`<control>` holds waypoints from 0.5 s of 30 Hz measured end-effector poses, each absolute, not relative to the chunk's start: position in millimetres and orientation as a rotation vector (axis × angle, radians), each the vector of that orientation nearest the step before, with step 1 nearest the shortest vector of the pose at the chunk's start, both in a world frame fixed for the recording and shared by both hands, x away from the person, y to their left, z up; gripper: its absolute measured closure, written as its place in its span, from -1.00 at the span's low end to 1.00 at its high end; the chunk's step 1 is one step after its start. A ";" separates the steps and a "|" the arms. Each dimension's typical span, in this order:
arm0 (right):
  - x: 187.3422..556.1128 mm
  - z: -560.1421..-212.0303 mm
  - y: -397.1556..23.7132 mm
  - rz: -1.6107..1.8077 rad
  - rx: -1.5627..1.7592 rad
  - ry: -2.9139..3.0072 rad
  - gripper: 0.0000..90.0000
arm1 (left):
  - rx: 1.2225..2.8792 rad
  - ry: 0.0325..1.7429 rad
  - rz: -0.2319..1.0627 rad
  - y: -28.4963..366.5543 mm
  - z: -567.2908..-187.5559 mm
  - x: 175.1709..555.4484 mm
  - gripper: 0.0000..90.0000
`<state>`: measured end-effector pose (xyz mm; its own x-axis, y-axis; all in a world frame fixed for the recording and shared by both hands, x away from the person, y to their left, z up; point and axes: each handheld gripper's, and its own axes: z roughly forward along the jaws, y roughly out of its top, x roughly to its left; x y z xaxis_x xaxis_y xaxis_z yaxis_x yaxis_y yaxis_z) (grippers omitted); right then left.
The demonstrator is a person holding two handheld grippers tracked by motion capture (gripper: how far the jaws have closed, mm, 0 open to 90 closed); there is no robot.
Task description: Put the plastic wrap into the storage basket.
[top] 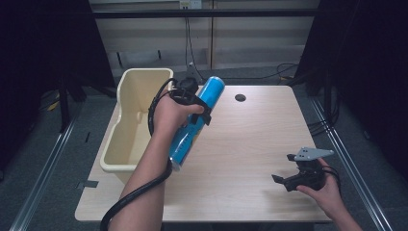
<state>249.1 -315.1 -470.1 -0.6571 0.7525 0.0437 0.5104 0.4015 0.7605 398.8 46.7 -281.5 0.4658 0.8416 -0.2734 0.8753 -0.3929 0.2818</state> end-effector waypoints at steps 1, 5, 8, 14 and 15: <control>249.1 -470.1 -315.1 1.117 1.101 2.355 -1.00 | 2.320 1.452 -0.121 47.4 -280.1 398.0 -0.28; 248.9 -470.3 -315.0 1.114 1.089 2.353 -1.00 | 2.320 1.464 -0.105 56.1 -272.6 398.1 -0.28; 248.6 -470.5 -314.4 1.114 1.087 2.353 -1.00 | 2.321 1.468 -0.101 60.9 -269.3 398.2 -0.28; 248.4 -471.5 -313.7 1.106 1.081 2.358 -1.00 | 2.293 1.496 -0.099 67.6 -261.1 397.7 -0.28; 248.4 -471.5 -313.7 1.106 1.081 2.358 -1.00 | 2.293 1.496 -0.099 67.6 -261.1 397.7 -0.28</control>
<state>248.4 -313.7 -471.5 -0.6622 0.7488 0.0285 0.5008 0.4139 0.7602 397.7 67.6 -261.1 0.4250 0.8634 -0.2720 0.8917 -0.3477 0.2897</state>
